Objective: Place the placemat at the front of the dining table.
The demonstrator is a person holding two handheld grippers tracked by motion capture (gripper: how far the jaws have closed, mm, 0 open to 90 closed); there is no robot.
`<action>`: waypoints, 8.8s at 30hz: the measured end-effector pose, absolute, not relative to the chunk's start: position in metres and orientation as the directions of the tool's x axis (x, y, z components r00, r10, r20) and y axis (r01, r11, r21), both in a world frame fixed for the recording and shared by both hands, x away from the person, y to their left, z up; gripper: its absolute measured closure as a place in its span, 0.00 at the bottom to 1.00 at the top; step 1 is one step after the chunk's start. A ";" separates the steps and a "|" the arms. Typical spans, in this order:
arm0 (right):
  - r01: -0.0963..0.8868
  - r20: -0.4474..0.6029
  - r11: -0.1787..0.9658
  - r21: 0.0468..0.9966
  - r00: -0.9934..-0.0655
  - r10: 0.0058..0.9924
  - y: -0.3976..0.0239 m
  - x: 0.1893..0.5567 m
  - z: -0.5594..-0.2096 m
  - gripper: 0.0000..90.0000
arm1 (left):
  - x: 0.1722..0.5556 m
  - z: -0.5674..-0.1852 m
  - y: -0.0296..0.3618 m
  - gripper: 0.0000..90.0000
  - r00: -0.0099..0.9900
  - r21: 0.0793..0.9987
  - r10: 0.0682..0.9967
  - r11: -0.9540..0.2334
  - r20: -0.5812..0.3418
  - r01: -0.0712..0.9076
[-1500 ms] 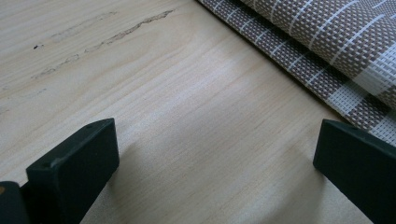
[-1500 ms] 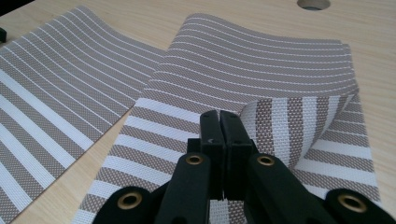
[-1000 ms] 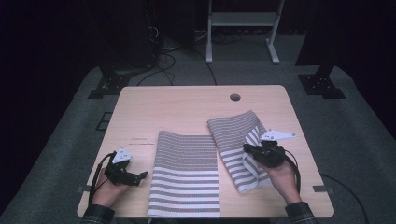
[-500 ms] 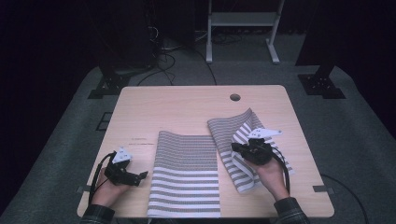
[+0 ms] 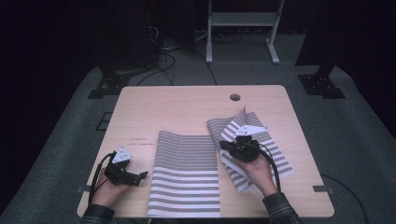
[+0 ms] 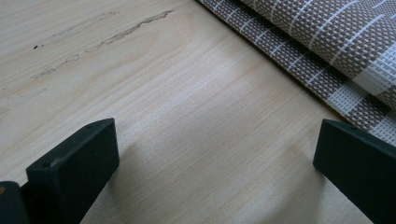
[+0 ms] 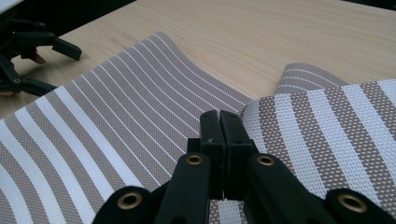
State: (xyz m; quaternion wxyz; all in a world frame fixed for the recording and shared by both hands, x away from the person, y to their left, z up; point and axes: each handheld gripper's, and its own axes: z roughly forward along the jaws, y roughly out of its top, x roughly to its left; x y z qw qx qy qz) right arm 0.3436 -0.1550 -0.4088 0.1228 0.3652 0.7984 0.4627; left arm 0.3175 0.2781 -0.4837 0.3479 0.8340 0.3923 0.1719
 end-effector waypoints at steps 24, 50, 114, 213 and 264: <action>0.445 0.167 0.302 0.843 -0.750 0.640 -0.097 0.358 -0.408 0.99 | 0.317 -0.484 0.278 0.00 0.633 0.717 0.774 -0.449 0.013 0.534; 0.393 0.173 0.334 0.857 -0.829 0.532 -0.029 0.361 -0.399 0.99 | 0.318 -0.484 0.278 0.00 0.635 0.716 0.773 -0.450 0.012 0.534; 0.425 0.124 0.364 0.829 -0.774 0.621 -0.103 0.345 -0.391 0.44 | 0.316 -0.483 0.279 0.00 0.648 0.715 0.762 -0.462 0.017 0.524; 0.603 0.007 0.437 0.667 -0.592 0.806 -0.264 0.261 -0.473 0.45 | 0.321 -0.451 0.269 1.00 0.684 0.737 0.683 -0.320 -0.257 0.596; 0.571 -0.012 0.364 0.736 -0.527 0.850 -0.256 0.343 -0.431 0.98 | 0.372 -0.423 0.263 1.00 0.673 0.795 0.713 -0.286 -0.197 0.535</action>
